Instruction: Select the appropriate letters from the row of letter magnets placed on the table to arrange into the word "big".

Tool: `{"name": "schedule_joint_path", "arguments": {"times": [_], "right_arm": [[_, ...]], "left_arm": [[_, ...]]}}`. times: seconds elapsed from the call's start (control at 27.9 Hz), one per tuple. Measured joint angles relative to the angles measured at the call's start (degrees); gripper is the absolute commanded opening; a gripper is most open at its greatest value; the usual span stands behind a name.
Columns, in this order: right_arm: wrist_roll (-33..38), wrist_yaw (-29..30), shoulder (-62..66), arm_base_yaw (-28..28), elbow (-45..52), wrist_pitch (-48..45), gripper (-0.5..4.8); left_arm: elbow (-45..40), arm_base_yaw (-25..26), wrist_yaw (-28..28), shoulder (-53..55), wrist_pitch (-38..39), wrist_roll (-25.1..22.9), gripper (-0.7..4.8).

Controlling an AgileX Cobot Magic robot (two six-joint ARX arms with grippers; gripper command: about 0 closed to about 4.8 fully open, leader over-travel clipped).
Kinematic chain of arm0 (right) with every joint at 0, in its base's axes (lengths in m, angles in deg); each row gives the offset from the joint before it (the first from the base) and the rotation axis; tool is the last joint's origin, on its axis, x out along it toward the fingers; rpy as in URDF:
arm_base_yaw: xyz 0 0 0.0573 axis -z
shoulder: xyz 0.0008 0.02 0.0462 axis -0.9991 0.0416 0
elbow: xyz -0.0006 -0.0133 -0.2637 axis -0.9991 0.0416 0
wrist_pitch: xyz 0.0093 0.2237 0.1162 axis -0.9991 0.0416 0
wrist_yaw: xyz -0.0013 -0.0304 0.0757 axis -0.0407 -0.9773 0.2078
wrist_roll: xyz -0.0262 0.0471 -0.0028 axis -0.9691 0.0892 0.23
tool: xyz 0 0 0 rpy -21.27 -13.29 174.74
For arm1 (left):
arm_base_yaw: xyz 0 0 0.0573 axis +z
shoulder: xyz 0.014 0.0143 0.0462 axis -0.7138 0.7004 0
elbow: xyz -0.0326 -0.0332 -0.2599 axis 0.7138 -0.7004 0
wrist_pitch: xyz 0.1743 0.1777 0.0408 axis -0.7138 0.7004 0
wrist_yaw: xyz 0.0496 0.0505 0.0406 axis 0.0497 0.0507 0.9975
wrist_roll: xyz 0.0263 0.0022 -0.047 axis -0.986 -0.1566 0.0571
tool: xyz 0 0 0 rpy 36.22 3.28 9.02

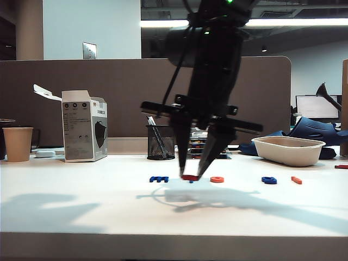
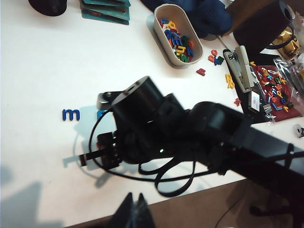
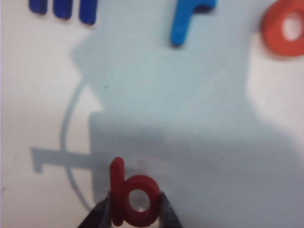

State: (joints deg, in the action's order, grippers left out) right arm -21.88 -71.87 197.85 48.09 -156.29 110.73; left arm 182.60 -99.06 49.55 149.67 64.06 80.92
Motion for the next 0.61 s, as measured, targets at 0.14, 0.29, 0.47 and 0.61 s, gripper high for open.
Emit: {"name": "schedule_joint_path", "arguments": {"times": [0.14, 0.29, 0.47, 0.61], "right_arm": [[1.2, -0.2, 1.6, -2.4, 0.0, 0.0, 1.12], [1.5, -0.2, 3.3, -5.0, -0.1, -0.4, 1.12], [1.5, 0.0, 3.4, -5.5, -0.3, -0.2, 1.12], [1.5, 0.0, 3.4, -5.3, -0.3, -0.2, 1.17]], "left_arm": [[0.0, 0.0, 0.0, 0.0, 0.0, 0.0, -0.05], [0.0, 0.0, 0.0, 0.0, 0.0, 0.0, -0.05], [0.0, 0.0, 0.0, 0.0, 0.0, 0.0, -0.05], [0.0, 0.0, 0.0, 0.0, 0.0, 0.0, -0.05]]}}
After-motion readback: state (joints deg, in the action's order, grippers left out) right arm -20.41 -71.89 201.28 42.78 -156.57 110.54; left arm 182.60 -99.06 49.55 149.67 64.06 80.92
